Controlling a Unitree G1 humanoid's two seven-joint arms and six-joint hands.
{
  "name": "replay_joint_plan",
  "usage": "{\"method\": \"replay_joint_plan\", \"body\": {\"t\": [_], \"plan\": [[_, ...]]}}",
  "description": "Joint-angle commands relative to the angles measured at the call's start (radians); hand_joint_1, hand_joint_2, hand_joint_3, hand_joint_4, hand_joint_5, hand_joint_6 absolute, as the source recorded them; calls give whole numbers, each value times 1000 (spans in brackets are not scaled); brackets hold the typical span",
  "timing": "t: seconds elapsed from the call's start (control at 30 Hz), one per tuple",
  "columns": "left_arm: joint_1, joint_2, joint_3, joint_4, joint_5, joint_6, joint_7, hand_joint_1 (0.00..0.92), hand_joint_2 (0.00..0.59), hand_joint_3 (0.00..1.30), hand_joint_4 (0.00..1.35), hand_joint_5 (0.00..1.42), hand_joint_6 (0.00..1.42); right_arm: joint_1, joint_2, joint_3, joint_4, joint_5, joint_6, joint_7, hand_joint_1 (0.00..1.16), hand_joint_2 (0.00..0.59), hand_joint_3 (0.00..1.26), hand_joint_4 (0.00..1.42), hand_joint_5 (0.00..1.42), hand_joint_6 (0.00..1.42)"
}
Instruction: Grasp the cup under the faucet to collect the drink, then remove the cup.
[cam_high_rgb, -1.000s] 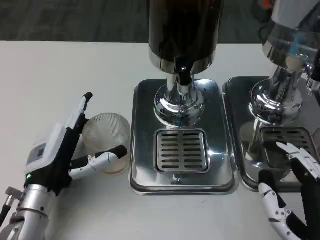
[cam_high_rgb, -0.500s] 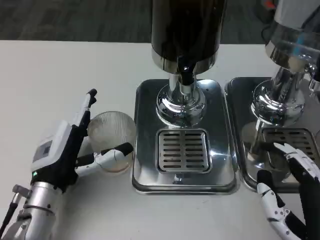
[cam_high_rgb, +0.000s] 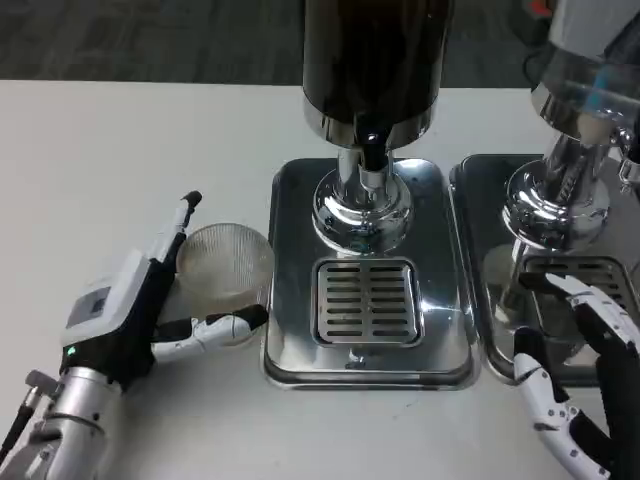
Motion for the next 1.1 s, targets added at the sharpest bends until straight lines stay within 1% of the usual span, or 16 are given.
{"method": "replay_joint_plan", "body": {"t": [0.03,0.1,0.17,0.2,0.27,0.3,0.4,0.43,0.47,0.53,0.63,1.1], "plan": [[9,1,-11,5,7,2,-11,312,34,0,6,294,392,8,-9,-8,-1,8,1,5,275,428,317,220,173,195],[15,-1,-6,4,2,-15,3,325,49,0,36,323,424,12,-10,-9,-3,13,1,8,275,428,317,220,173,195],[20,-4,-2,0,2,-35,27,336,79,16,86,383,536,18,-11,-10,-6,13,0,7,276,428,317,224,173,195],[21,-5,-1,-1,4,-42,37,345,92,57,129,441,626,20,-12,-10,-9,10,0,5,276,428,317,226,173,195],[24,-8,-1,-5,9,-52,67,354,108,102,191,510,729,24,-13,-12,-10,14,0,5,276,428,317,229,173,195],[25,-9,-1,-5,10,-56,76,361,124,159,268,598,851,26,-13,-13,-11,13,0,4,276,428,317,230,173,195],[25,-10,-2,-3,13,-60,90,380,157,344,469,788,1079,29,-13,-14,-15,13,0,4,277,429,317,232,173,195],[25,-11,-1,-1,11,-60,89,390,166,400,522,840,1132,30,-13,-15,-16,14,0,4,277,429,316,232,173,195],[26,-12,0,-1,10,-60,91,392,168,421,549,863,1161,30,-12,-15,-17,15,-1,4,277,429,314,233,173,195],[27,-12,0,0,11,-60,98,392,174,477,606,914,1212,29,-12,-15,-17,16,-1,4,277,429,306,234,173,187],[30,-11,-1,-2,15,-61,115,385,166,498,640,935,1252,26,-12,-14,-15,17,-3,5,278,429,298,234,173,170],[47,16,6,-26,23,-102,197,384,167,504,650,959,1281,23,-10,-9,-10,20,-3,4,289,422,286,243,173,148]]}}
